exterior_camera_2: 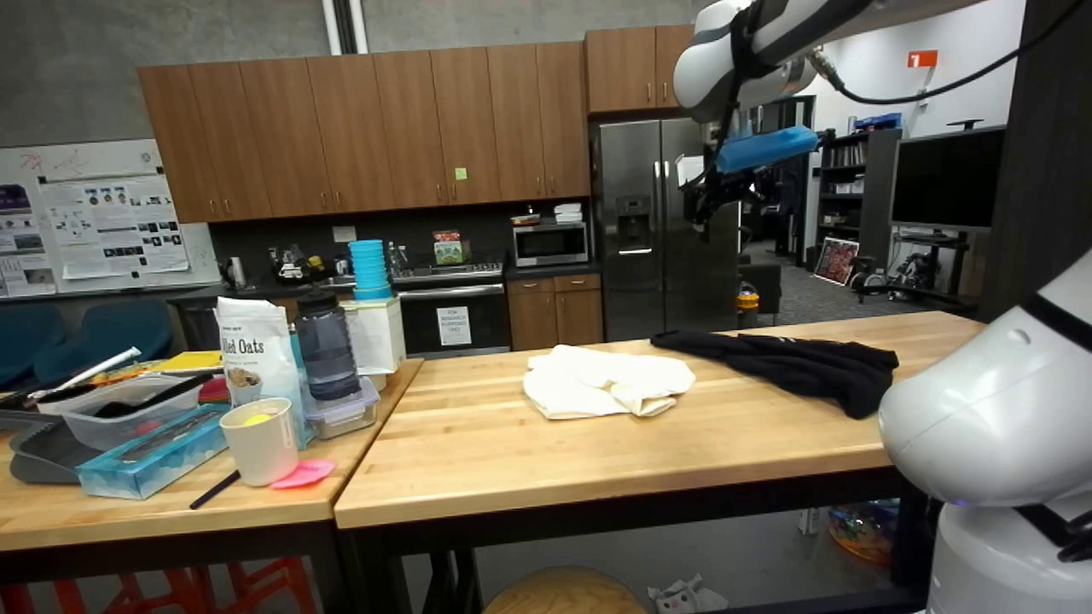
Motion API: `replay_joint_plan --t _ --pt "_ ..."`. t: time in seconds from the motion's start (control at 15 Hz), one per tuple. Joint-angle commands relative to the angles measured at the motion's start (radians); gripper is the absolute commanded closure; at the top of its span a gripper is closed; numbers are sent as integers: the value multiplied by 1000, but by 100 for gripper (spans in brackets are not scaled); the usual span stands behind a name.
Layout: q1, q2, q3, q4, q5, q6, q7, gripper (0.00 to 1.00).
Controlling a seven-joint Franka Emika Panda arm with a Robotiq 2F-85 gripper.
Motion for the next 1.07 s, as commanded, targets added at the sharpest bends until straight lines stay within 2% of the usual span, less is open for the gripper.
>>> replay_joint_plan --t 0.0,0.13,0.2,0.47,0.8,1.0 --pt "11 129 -16 194 9 -53 -24 0" --pt "1 146 -33 246 -11 -66 -45 0" --pt "13 114 -15 172 -7 -27 -7 0" --pt "9 142 -38 228 -7 -45 -28 0" --pt "10 143 -37 228 -7 -46 -28 0" --pt "10 144 -64 179 17 -27 -67 0"
